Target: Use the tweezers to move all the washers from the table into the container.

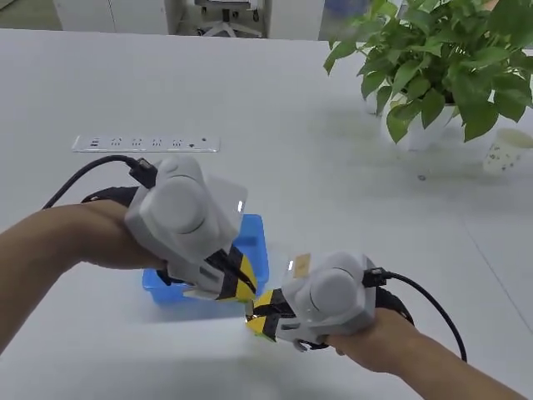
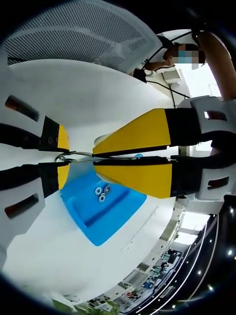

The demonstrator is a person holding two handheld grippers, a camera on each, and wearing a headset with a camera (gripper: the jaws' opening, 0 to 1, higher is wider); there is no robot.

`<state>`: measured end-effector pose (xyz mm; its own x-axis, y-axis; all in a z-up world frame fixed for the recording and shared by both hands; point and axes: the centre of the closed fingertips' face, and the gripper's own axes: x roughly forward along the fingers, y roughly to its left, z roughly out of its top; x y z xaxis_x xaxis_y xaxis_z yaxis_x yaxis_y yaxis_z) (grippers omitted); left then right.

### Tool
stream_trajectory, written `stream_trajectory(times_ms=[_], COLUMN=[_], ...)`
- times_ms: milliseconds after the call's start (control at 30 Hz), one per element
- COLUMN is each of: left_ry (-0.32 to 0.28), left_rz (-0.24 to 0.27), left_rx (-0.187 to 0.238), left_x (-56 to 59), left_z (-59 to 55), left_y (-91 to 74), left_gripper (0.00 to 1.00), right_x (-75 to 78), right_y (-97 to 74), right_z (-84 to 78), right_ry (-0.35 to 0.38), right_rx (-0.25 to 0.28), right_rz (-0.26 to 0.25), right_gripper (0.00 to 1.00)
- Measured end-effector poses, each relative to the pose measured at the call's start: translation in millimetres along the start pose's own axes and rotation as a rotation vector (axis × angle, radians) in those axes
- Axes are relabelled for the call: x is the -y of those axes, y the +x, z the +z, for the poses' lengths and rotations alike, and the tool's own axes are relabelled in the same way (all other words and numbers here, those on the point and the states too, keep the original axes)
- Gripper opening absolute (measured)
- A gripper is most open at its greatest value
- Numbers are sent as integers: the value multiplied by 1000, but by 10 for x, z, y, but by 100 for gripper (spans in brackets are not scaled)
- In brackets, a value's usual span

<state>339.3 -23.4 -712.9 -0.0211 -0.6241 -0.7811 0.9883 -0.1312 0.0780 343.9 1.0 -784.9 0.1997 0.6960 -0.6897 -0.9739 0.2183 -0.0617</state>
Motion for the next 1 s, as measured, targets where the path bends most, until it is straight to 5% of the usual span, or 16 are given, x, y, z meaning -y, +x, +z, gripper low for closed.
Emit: stream_trajectory(times_ms=[1000], left_ry=[34], left_rz=[92], left_rx=[6], left_x=[-94], left_z=[169], left_y=[-554], left_gripper=[6], right_x=[144], right_y=[-198], right_z=[538], right_ry=[-63], right_rx=[55], right_rz=[-55], right_gripper=[9])
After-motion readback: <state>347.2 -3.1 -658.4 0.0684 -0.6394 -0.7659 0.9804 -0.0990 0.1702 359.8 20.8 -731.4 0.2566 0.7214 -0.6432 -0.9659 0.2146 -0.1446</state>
